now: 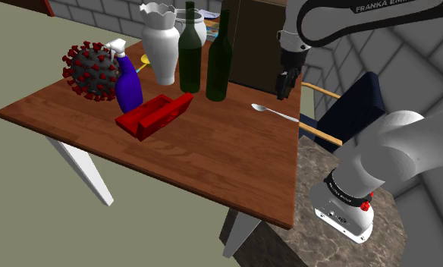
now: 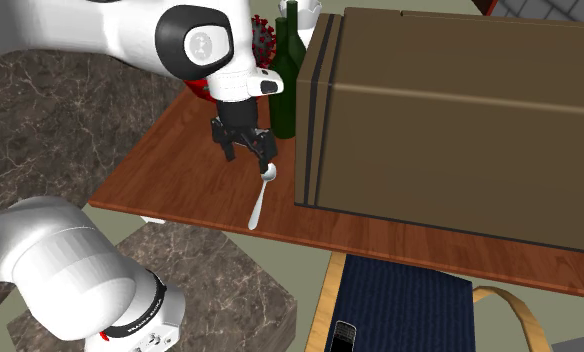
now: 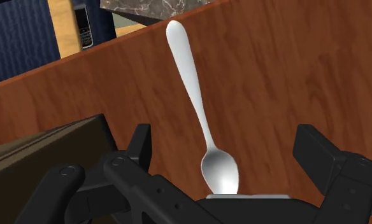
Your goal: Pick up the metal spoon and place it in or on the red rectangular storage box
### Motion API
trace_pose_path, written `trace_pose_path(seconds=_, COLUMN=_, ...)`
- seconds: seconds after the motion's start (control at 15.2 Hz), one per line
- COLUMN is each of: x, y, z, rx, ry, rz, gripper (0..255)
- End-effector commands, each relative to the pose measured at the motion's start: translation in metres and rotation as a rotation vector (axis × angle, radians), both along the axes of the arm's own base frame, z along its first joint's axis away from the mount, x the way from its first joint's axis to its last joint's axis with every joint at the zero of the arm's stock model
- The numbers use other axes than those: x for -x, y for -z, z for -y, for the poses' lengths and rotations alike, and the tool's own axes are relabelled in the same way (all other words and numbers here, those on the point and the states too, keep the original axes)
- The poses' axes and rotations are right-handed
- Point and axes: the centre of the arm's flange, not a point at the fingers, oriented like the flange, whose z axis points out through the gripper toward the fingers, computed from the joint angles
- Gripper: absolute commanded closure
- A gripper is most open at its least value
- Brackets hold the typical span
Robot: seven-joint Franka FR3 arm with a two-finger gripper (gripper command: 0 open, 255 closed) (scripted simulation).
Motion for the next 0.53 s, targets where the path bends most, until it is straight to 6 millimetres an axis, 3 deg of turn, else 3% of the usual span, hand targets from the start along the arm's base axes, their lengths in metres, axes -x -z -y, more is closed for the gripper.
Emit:
trace_pose_path(seconds=0.0, x=-0.011, y=0.025, z=0.005, rx=0.009, ry=-0.049, rz=-0.028, gripper=0)
trace_pose_path(seconds=0.2, x=-0.022, y=0.065, z=0.011, rx=0.022, ry=-0.118, rz=-0.071, gripper=0)
trace_pose_path(seconds=0.46, x=-0.019, y=0.081, z=0.014, rx=0.022, ry=-0.119, rz=-0.071, gripper=0)
